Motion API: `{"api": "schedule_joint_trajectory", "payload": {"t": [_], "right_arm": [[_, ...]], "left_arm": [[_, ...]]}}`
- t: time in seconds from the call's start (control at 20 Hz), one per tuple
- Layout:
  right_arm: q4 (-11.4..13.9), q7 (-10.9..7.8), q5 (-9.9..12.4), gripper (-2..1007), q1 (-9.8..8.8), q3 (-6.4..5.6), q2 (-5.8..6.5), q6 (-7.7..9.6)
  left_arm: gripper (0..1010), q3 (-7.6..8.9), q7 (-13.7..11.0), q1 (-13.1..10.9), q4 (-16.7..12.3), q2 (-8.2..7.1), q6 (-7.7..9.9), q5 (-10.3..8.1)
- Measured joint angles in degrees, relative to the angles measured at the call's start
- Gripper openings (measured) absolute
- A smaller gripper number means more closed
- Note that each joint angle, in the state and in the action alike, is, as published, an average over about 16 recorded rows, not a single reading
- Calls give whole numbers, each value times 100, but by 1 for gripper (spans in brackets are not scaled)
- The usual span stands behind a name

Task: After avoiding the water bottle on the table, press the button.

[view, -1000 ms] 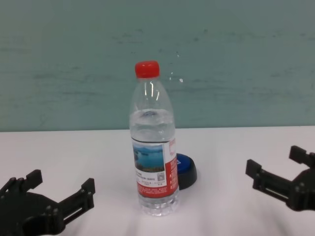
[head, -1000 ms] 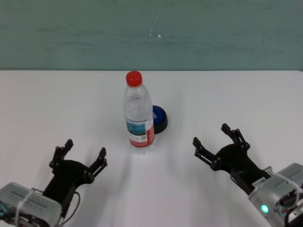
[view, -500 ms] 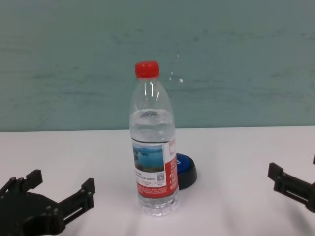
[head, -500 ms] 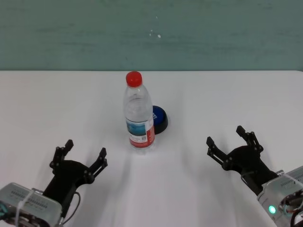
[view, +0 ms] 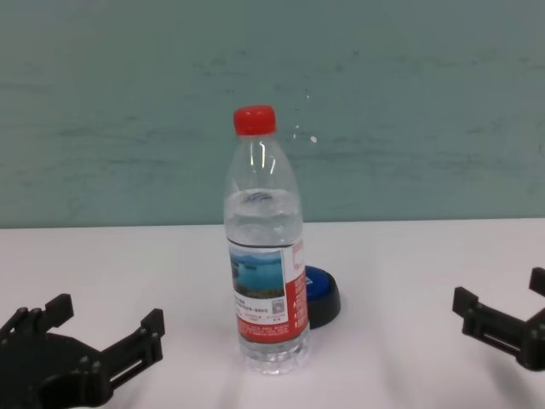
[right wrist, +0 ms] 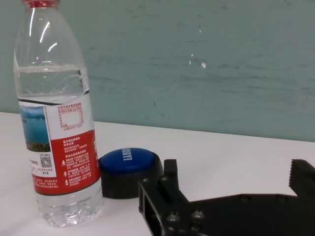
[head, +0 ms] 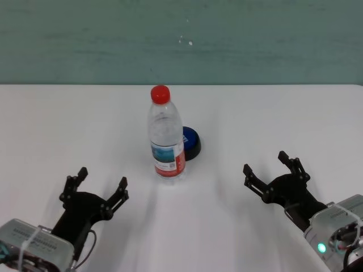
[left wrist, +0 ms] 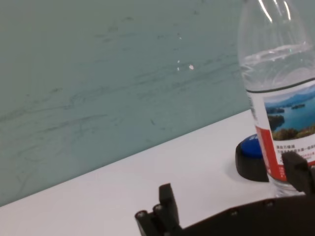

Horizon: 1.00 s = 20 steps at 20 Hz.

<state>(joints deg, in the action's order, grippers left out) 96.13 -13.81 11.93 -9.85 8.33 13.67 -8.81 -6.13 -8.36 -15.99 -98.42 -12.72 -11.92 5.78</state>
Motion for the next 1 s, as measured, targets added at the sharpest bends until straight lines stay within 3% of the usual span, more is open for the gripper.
{"api": "schedule_joint_trajectory", "payload": {"t": [1.0], "right_arm": [[-48, -34, 22, 1004, 73, 19, -16, 73]], "left_arm": [[1000, 0, 0, 0, 0, 0, 0, 0]]}}
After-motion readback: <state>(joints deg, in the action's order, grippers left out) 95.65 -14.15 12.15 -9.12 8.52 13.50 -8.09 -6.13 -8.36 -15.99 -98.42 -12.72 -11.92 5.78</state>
